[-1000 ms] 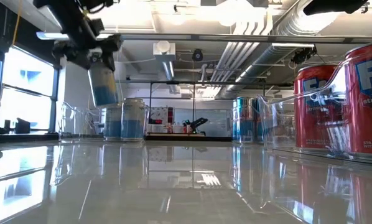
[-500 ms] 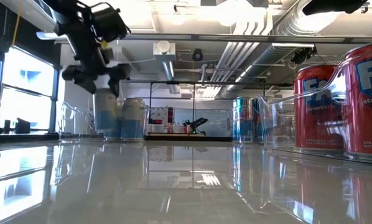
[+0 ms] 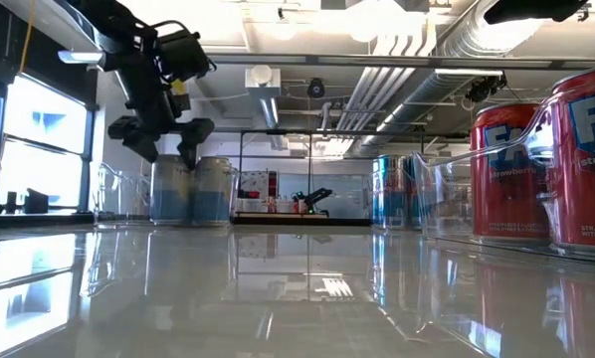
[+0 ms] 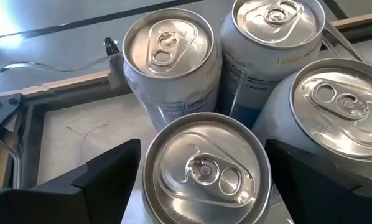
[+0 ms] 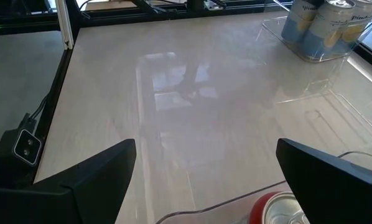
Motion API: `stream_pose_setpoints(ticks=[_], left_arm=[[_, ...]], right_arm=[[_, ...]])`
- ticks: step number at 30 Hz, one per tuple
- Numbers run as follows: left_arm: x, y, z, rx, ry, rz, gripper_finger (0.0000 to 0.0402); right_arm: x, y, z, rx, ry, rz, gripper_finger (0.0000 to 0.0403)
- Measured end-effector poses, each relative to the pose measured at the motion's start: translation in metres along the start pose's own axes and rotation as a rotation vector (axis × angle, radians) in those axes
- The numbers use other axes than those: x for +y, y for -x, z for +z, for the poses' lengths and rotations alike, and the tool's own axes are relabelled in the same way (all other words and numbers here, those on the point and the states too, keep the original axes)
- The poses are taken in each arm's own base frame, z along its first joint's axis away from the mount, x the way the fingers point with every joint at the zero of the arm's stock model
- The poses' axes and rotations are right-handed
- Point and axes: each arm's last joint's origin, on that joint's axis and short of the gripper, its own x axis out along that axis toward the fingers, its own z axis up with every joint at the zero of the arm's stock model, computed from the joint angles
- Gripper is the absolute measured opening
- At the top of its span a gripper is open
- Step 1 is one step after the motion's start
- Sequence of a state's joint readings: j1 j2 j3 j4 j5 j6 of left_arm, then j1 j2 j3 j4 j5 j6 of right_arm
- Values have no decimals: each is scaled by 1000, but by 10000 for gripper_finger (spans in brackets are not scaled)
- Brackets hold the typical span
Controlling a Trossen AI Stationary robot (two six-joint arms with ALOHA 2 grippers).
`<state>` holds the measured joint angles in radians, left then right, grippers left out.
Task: Sort soda cans
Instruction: Put the white soda can into the top left transparent bin, then move the top left transparent bin to the top center of the table
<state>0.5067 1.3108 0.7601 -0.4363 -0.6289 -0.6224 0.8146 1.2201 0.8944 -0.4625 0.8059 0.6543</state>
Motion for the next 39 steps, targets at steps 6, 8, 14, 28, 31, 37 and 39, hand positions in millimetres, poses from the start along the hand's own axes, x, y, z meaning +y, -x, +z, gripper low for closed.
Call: stream_pose_setpoints(ticks=[6,8,14,28,31,37,39], left_arm=[[9,11,8,-39,10,-18,343],[12,17,10,-55,22,-30,344],[11,39,16,-125,-20,-154,344],[-90,44,43,-41,-226,-419,282],[-110,35,51,94,-266,-331,278],[-131,16,69,194,-299,-185,277],[-135,13,74,188,-293,-172,277]], right_arm=[[0,0,0,1,0,2,385],[0,0,0,1,0,1,385],[0,0,0,2,2,0,385],[-2,0,1,-31,10,-48,385],[-2,0,1,-32,5,-48,385],[-2,-1,1,-30,1,-46,385],[-2,-1,1,-30,1,-46,385]])
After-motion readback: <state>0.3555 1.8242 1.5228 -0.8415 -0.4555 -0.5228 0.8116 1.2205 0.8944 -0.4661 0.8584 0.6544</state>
